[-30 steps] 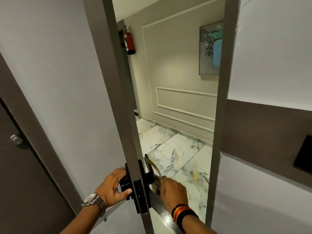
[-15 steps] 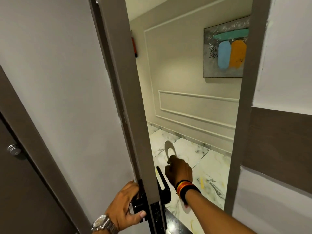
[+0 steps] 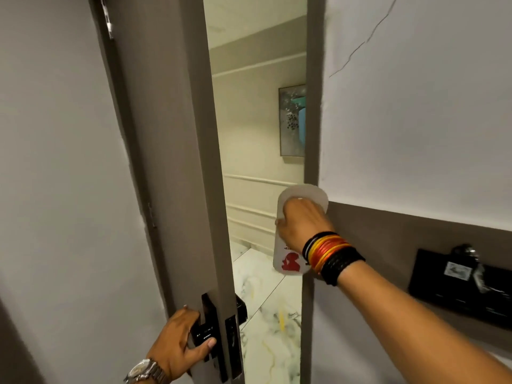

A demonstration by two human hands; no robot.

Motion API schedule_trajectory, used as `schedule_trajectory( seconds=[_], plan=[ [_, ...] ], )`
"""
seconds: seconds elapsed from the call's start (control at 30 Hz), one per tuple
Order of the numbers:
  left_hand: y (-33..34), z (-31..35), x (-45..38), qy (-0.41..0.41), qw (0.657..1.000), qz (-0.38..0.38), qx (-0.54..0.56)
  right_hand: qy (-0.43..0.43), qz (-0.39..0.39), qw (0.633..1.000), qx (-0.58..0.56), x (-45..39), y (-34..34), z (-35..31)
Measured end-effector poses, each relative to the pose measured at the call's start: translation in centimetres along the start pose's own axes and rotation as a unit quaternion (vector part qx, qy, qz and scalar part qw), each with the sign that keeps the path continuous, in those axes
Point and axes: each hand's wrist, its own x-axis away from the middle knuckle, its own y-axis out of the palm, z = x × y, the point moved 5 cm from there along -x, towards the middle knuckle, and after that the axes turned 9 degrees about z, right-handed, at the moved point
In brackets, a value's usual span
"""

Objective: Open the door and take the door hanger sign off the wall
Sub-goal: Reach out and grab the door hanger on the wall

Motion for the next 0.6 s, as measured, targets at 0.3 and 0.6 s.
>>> schedule_trajectory(
  seconds=[0.3, 0.6],
  plan=[
    [2.7, 4.7, -3.4, -0.056, 0.996, -0.073, 0.021, 0.03, 0.103, 0.989, 0.102, -2.5, -11.3, 6.3],
    [6.9, 9.0, -7.6, -0.091, 0.991, -0.097, 0.011, 0.034, 0.106, 0.988, 0.111, -3.8, -13.7, 8.9]
  ],
)
